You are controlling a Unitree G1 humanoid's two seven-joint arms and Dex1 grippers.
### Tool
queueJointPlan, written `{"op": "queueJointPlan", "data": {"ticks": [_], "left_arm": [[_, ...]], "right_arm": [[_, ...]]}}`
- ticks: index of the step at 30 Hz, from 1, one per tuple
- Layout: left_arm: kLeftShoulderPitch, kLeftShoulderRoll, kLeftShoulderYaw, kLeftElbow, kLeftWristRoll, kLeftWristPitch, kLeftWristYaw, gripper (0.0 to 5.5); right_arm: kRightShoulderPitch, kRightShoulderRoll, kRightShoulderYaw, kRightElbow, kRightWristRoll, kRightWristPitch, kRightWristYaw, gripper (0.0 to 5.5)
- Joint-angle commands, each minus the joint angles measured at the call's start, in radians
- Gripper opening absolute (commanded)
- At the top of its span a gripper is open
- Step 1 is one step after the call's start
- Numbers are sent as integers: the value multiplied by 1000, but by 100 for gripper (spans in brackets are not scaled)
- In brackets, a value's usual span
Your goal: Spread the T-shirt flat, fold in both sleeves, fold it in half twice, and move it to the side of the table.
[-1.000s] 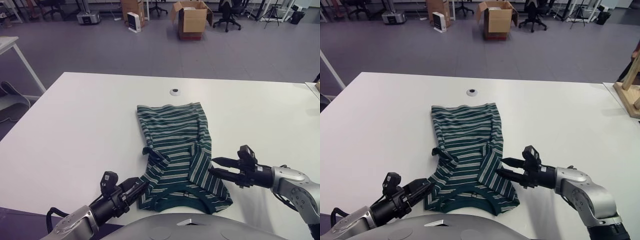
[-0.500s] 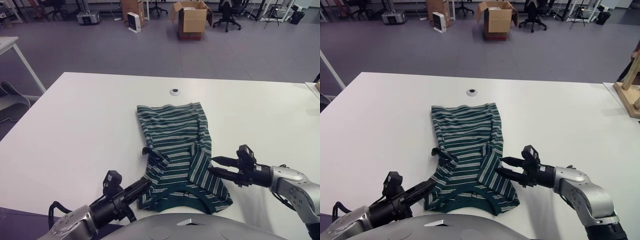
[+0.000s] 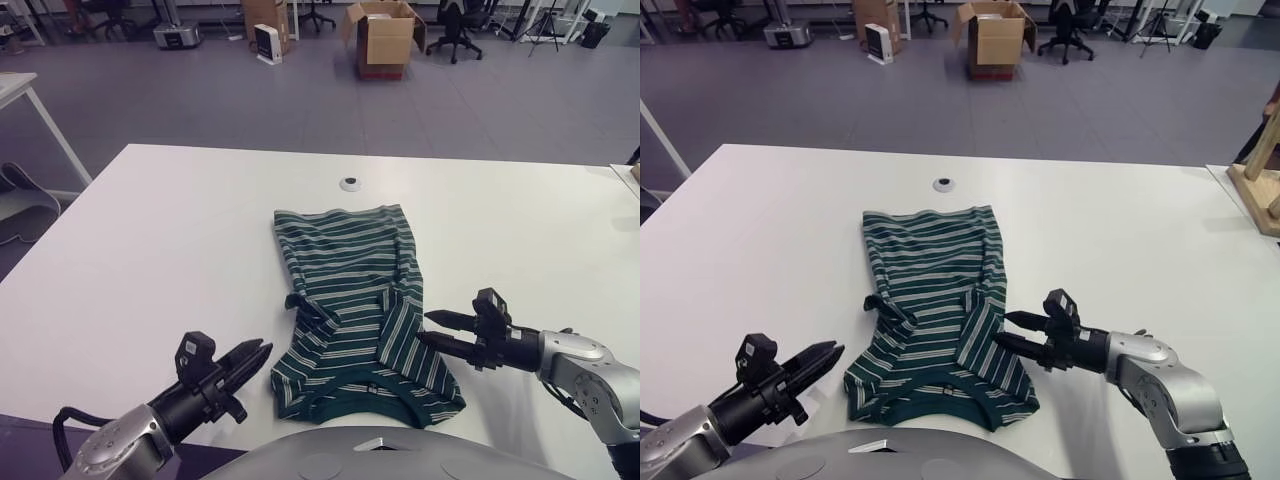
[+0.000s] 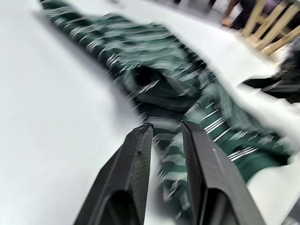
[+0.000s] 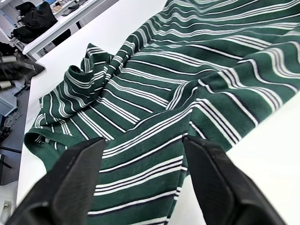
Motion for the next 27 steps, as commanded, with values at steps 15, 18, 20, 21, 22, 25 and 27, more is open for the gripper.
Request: {"op": "queueJointPlan", "data": {"ticks": [15, 18, 20, 21, 22, 25, 27], "left_arm": [[37, -36, -106, 59, -12, 37, -8, 24], [20, -33, -122, 49, -9, 33, -6, 2], [-1, -22, -118, 6, -43, 31, -28, 2], [-15, -6, -117, -22, -65, 35, -51, 2], [-26, 10, -117, -43, -83, 40, -69, 2], [-54, 58, -132, -81, -102, 59, -111, 2], [-79, 86, -158, -84, -101, 74, -130, 2]], "right_arm": [[-35, 33, 10, 50, -46, -39, -22, 307], [-37, 37, 12, 51, -47, -41, -24, 307], [-39, 39, 12, 52, -47, -40, -26, 307], [-40, 40, 13, 51, -48, -40, -27, 307], [-41, 40, 14, 51, -48, -40, -28, 307], [-51, 40, 18, 57, -51, -40, -28, 307], [-53, 42, 19, 59, -52, -40, -31, 307]]}}
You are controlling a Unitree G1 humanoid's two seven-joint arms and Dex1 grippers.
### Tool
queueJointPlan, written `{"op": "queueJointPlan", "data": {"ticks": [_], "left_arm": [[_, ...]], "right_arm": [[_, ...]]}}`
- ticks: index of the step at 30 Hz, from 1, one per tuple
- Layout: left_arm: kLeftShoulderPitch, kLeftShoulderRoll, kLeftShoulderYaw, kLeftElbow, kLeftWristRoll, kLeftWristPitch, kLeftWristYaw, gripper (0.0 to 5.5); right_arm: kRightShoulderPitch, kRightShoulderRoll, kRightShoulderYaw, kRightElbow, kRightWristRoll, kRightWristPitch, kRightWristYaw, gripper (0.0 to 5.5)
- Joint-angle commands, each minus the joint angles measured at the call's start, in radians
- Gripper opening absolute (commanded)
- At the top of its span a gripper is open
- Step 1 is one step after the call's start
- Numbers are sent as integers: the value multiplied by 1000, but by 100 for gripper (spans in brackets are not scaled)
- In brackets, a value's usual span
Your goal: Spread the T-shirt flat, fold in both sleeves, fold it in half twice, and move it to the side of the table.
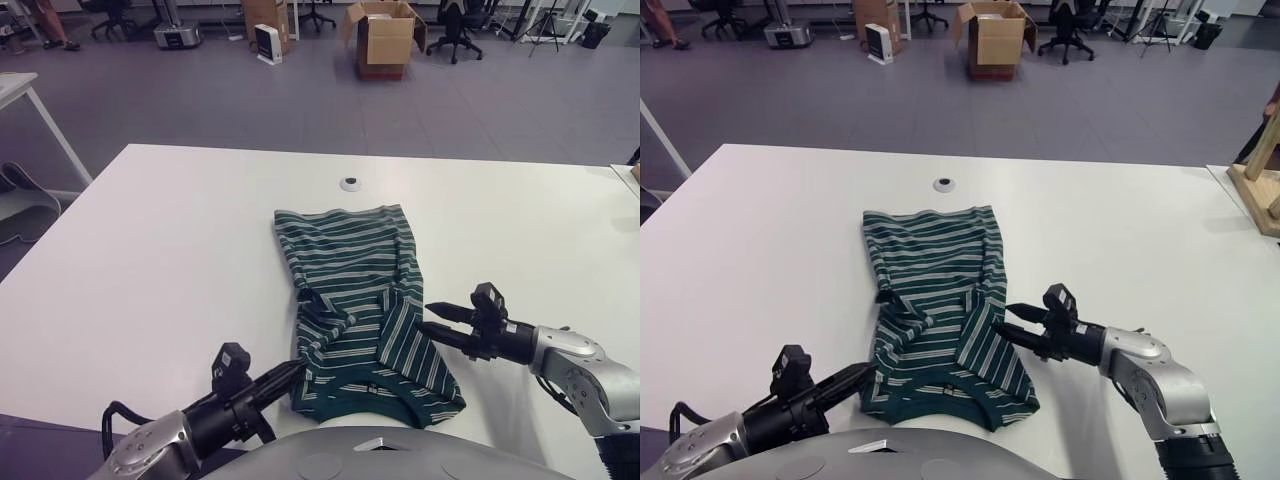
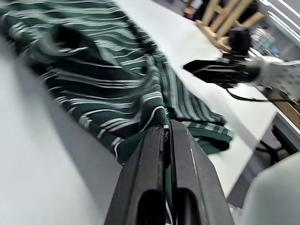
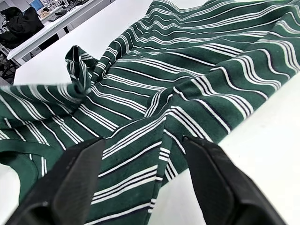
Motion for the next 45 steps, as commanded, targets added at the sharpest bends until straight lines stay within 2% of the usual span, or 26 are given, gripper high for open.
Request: {"op": "queueJointPlan", "data": {"ticks": [1, 10, 13, 21, 23, 27, 29, 31, 34, 38, 42, 45], "left_arm": [[-48, 54, -49, -9, 1, 38, -35, 2], [-148, 80, -303, 47, 197, 40, 5, 2], [-139, 87, -323, 47, 188, 55, 12, 2], [-95, 161, -308, -6, 48, 59, -76, 167], [-79, 200, -276, -28, -2, 44, -110, 216], [-89, 271, -61, -30, -166, 14, -193, 293], [-163, 271, 75, 1, -315, 13, -181, 340], [-269, 246, 143, 58, -394, 22, -118, 356], [-425, 184, 43, 209, -183, 22, 11, 356], [-569, 137, -128, 370, 64, -33, -3, 356], [-708, 91, -178, 534, 167, -81, -73, 356], [-788, 54, -197, 623, 235, -110, -90, 356]], "right_arm": [[-13, 7, 6, -1, -13, -6, -11, 307], [-40, -1, 39, 9, -36, -6, 4, 307], [-37, 0, 45, 8, -43, -9, 4, 307], [-54, -4, 50, 28, -53, -17, 4, 307], [-65, 3, 53, 36, -59, -25, -2, 307], [-125, 40, 33, 77, -61, -50, -36, 307], [-188, 74, 21, 122, -65, -68, -63, 307], [-261, 111, 38, 176, -85, -85, -81, 307], [-354, 159, 98, 280, -161, -140, -103, 307], [-379, 180, 180, 273, -169, -142, -18, 307], [-326, 118, 281, 117, -137, -110, 151, 307], [-319, 95, 352, 57, -167, -115, 203, 307]]}}
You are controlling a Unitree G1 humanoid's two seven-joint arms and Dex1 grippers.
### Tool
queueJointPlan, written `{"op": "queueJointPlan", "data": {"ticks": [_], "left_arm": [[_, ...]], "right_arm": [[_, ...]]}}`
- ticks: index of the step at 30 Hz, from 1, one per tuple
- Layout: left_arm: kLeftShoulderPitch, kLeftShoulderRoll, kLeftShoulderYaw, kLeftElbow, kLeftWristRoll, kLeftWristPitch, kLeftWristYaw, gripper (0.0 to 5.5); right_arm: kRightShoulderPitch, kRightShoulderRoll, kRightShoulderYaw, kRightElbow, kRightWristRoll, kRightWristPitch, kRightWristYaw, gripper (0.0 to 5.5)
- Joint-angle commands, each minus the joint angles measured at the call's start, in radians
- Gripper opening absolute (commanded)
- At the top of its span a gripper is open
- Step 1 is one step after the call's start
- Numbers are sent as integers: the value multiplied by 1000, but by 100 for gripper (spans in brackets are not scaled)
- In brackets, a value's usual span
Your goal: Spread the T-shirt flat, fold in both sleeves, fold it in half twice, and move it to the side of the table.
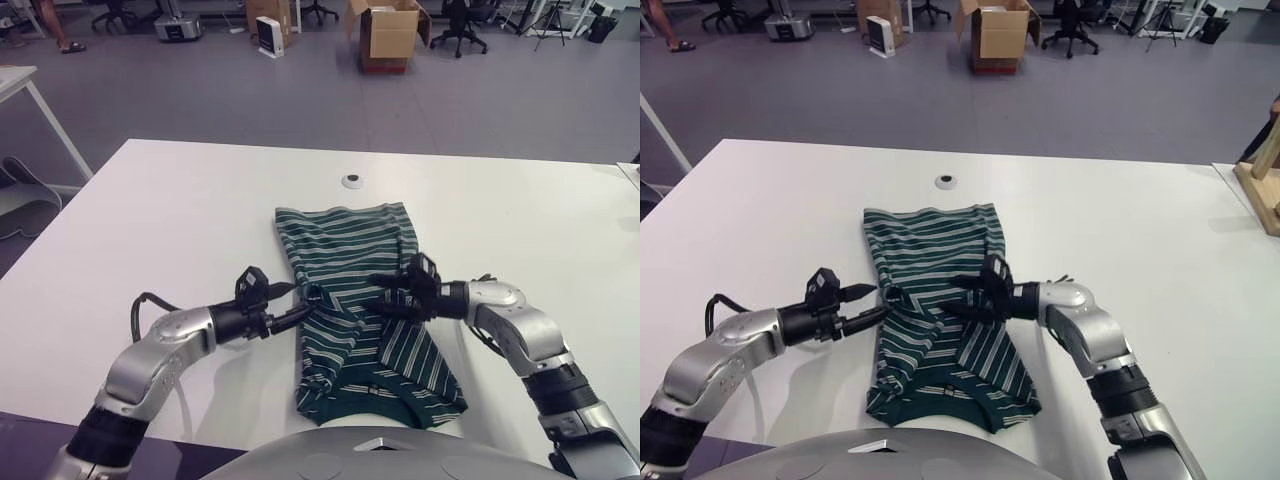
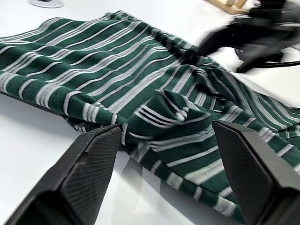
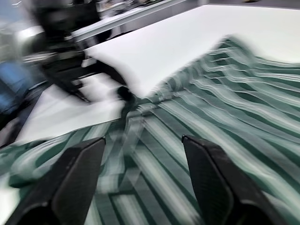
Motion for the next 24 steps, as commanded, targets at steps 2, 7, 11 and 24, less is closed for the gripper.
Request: {"op": "queueJointPlan", "data": {"ticks": [2, 7, 11, 24], "left_arm": [[-114, -57, -51, 133, 137, -54, 1, 356], [-180, -115, -134, 325, 336, -167, 32, 356], [-211, -152, -146, 402, 404, -204, 39, 356], [-216, -158, 91, 347, 324, -361, 61, 356]], "right_arm": [[-3, -23, 106, -49, -83, -42, 25, 307], [13, 8, 176, -56, -128, -67, 7, 307], [20, -5, 188, -58, -158, -100, 0, 307], [60, -160, -53, -62, -119, -135, 21, 307]]}}
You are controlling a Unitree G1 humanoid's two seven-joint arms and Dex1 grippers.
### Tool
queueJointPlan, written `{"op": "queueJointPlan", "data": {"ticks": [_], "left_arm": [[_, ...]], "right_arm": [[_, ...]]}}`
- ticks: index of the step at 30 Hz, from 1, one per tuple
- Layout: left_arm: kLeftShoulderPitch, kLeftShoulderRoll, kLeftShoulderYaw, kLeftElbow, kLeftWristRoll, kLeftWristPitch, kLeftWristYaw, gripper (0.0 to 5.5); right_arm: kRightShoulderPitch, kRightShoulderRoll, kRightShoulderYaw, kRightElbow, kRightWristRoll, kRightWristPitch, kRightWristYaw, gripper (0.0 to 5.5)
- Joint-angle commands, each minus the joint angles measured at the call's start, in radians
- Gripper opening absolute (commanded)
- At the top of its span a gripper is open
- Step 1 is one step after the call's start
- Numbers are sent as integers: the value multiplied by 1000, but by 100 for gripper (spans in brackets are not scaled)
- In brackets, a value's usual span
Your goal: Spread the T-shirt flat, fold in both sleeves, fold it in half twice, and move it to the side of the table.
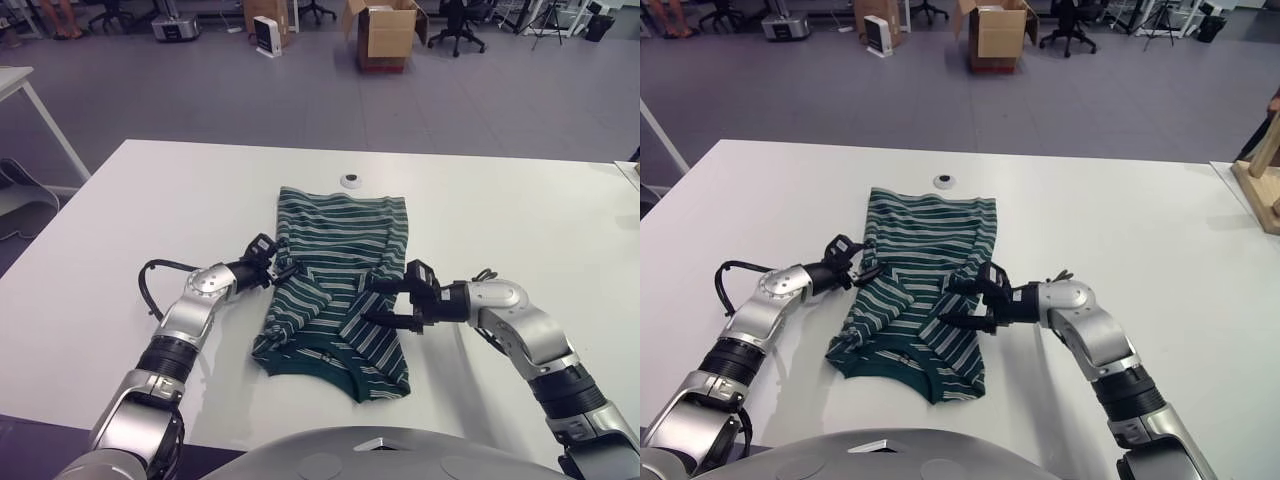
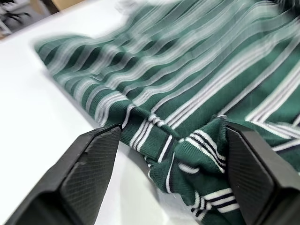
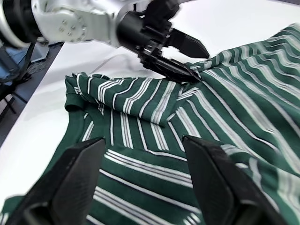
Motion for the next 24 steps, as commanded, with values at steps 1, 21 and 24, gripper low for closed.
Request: {"op": "queueJointPlan", "data": {"ticks": [1, 21, 24], "left_arm": [[136, 81, 121, -283, -94, 2, -64, 356], [522, 533, 27, -546, 300, -479, -384, 487], [505, 531, 2, -543, 300, -496, -393, 449]], "right_arm": [[104, -168, -29, -94, -70, -124, 78, 307], [275, -235, 131, -42, -401, -717, 65, 271], [251, -218, 148, -37, -394, -699, 53, 205]]}}
